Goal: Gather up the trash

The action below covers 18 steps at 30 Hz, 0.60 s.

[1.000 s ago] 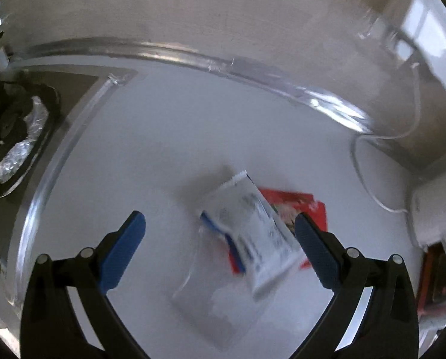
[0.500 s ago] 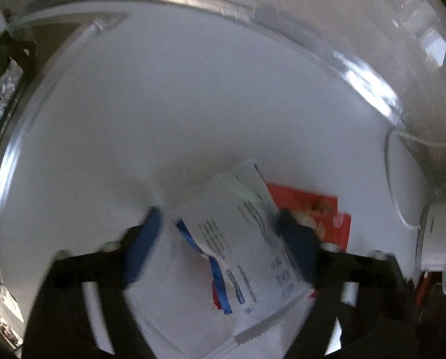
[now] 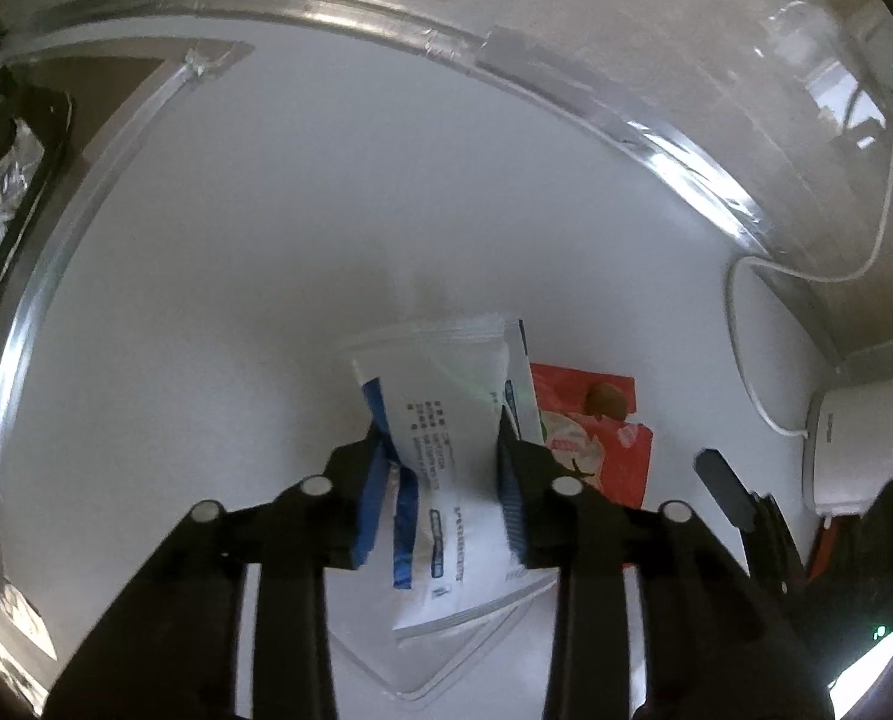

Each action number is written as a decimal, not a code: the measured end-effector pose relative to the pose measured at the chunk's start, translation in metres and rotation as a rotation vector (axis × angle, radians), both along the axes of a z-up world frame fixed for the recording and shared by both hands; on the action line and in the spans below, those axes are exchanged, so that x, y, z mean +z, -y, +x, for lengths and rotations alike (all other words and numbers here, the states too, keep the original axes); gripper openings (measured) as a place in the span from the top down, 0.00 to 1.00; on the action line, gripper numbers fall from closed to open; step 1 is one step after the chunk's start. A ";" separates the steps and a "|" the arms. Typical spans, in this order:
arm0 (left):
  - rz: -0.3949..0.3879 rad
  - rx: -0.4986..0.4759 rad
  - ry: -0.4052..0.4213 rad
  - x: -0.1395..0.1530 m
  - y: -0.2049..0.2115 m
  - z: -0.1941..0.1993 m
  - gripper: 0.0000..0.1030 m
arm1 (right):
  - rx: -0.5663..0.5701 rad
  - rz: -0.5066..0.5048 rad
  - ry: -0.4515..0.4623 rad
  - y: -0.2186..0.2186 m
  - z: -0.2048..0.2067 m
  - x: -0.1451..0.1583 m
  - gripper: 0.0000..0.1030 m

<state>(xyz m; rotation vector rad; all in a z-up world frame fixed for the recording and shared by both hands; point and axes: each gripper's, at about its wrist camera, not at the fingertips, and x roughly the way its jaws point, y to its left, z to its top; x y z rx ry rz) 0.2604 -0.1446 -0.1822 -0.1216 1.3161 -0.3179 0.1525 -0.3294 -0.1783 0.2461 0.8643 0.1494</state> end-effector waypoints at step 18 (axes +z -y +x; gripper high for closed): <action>0.008 -0.033 0.124 0.036 -0.037 -0.017 0.72 | 0.005 0.090 -0.059 -0.008 0.004 -0.006 0.55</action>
